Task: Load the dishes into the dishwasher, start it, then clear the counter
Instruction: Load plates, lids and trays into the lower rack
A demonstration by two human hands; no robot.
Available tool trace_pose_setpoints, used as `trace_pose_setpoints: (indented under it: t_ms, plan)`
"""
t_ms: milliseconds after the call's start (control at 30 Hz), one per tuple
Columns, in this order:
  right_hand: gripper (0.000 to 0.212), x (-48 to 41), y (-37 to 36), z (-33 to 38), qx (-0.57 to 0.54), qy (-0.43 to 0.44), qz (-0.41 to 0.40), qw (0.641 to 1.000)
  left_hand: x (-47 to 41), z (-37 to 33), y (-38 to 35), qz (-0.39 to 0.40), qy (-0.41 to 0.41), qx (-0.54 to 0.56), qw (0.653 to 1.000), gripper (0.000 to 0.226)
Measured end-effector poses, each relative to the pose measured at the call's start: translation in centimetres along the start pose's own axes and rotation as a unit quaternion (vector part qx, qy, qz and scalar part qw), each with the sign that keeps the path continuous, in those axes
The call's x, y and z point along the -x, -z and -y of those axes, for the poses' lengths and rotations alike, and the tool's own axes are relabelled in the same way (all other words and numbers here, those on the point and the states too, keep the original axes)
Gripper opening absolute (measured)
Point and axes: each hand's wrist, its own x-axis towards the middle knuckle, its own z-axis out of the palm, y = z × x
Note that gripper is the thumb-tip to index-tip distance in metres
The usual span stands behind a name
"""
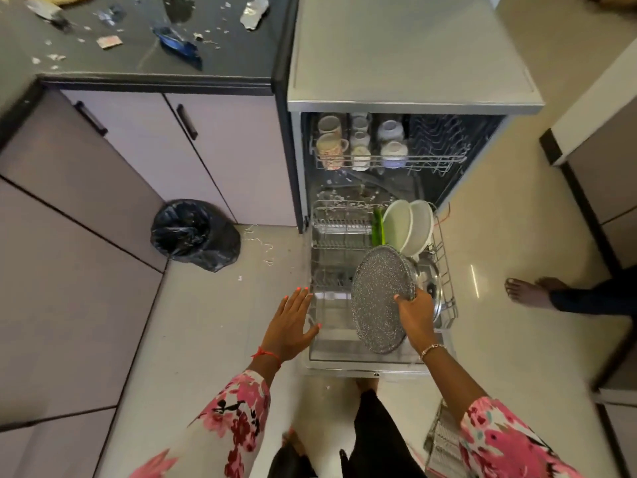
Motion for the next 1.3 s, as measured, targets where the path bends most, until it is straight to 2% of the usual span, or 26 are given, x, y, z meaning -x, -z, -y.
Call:
trace_pose_setpoints:
  t_ms: [133, 267, 300, 400, 533, 700, 767, 900, 933, 1067, 1133, 1233, 1300]
  plan:
    - [0.026, -5.5, 1.9, 0.9, 0.054, 0.049, 0.029, 0.997, -5.2, -2.0, -0.8, 0.015, 0.013, -0.001, 1.000, 0.089]
    - [0.066, -11.7, 2.4, 2.0, 0.104, 0.113, 0.089, 0.984, -10.2, -3.0, -1.3, 0.018, 0.038, 0.012, 0.999, 0.089]
    - [0.070, -13.5, 2.3, 2.1, 0.121, 0.123, 0.108, 0.979, -11.5, -3.1, -1.4, 0.014, 0.043, 0.015, 0.999, 0.089]
    - [0.054, -18.5, 1.2, 2.9, 0.179, 0.137, 0.138, 0.964, -14.8, -2.8, -2.2, 0.004, 0.048, 0.020, 0.999, 0.088]
    - [0.037, -24.8, -1.7, 3.3, 0.231, 0.142, 0.173, 0.947, -19.2, -0.8, -3.8, 0.006, 0.050, 0.032, 0.998, 0.101]
    - [0.029, -30.6, -5.8, 2.7, 0.250, 0.131, 0.208, 0.937, -25.3, 3.3, -7.1, 0.011, 0.061, 0.022, 0.998, 0.087]
    - [0.032, -32.7, -7.3, 1.9, 0.266, 0.142, 0.222, 0.927, -27.6, 5.3, -9.0, 0.022, 0.059, 0.008, 0.998, 0.089]
    - [0.063, -36.3, -9.2, 0.3, 0.323, 0.112, 0.320, 0.884, -31.1, 8.5, -12.4, 0.019, 0.056, -0.001, 0.998, 0.088]
    - [0.061, -37.0, -9.7, 0.0, 0.326, 0.117, 0.332, 0.877, -31.7, 9.3, -13.2, 0.020, 0.054, 0.001, 0.998, 0.087]
    - [0.031, -38.7, -11.1, -0.3, 0.325, 0.205, 0.261, 0.886, -33.4, 11.8, -15.1, 0.007, 0.047, 0.015, 0.999, 0.073]
    - [0.020, -39.0, -11.7, 0.6, 0.363, 0.278, 0.200, 0.866, -34.2, 12.5, -15.6, 0.009, 0.052, 0.023, 0.998, 0.062]
    - [0.029, -38.9, -12.8, 2.3, 0.456, 0.369, 0.107, 0.802, -35.0, 12.9, -16.1, -0.001, 0.056, 0.032, 0.998, 0.062]
    - [0.038, -39.1, -13.7, 3.2, 0.466, 0.379, 0.061, 0.797, -35.4, 13.3, -16.4, -0.005, 0.054, 0.039, 0.998, 0.062]
